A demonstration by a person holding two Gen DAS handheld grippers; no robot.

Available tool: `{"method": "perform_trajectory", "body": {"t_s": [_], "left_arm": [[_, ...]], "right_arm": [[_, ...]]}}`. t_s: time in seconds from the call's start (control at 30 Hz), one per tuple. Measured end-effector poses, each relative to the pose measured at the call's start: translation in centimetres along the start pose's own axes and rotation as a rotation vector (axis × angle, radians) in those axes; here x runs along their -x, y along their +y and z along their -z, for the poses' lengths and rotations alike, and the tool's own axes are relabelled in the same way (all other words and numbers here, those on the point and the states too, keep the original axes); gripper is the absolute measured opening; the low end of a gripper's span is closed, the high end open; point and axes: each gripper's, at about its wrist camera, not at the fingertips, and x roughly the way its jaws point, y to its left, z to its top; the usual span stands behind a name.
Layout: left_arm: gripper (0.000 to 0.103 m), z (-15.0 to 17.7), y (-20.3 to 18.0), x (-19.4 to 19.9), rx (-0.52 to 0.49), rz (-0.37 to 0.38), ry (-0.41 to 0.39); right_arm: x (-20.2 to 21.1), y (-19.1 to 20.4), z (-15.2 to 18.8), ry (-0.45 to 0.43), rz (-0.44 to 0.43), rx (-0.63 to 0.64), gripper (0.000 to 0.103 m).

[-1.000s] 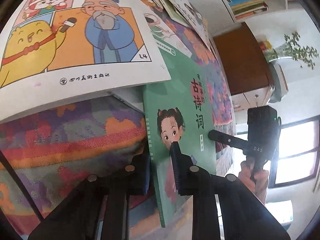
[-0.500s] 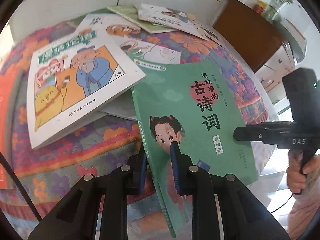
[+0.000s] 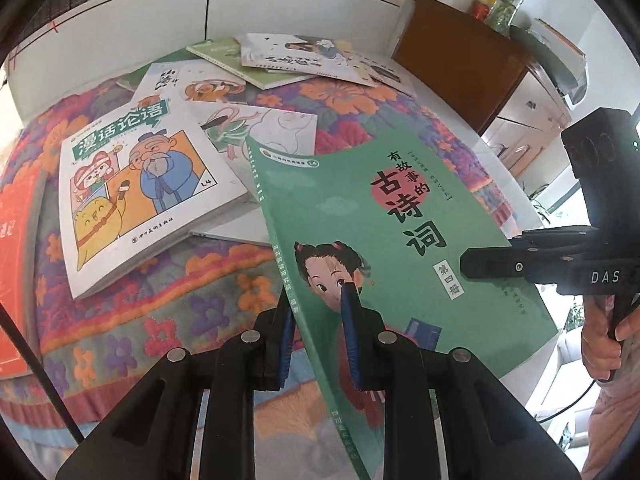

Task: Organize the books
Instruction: 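Carry the upright green book toward the quilt edge with the left gripper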

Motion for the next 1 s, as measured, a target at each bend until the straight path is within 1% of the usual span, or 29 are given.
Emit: {"method": "perform_trajectory", "body": {"t_s": [0.17, 0.3, 0.47, 0.63, 0.77, 0.87, 1.0], "left_arm": [[0.019, 0.3, 0.1, 0.8, 0.016, 0.032, -0.017], [0.019, 0.3, -0.1, 1.6, 0.008, 0.029, -0.036], [0.019, 0.4, 0.8, 2.4, 0.028, 0.044, -0.050], [0.019, 0.1, 2.3, 3.8, 0.049, 0.067, -0.076], [0.019, -0.4, 4.5, 5.3, 0.078, 0.098, -0.101], [0.019, -0.7, 5.9, 7.1, 0.063, 0.083, -0.139], [0.019, -0.9, 8.1, 9.0, 0.053, 0.065, -0.151]], "right_arm": [[1.3, 0.6, 0.7, -0.030, 0.008, 0.004, 0.019], [1.6, 0.9, 0.7, -0.039, 0.009, 0.005, 0.019], [2.0, 2.2, 0.7, -0.055, 0.014, 0.029, 0.019], [1.9, 3.7, 0.3, -0.056, 0.014, 0.058, 0.019], [2.1, 5.7, -0.3, -0.070, 0.008, 0.100, 0.019], [1.9, 7.5, -1.0, -0.077, 0.007, 0.131, 0.019], [1.2, 10.6, -2.3, -0.091, 0.015, 0.177, 0.019]]}}
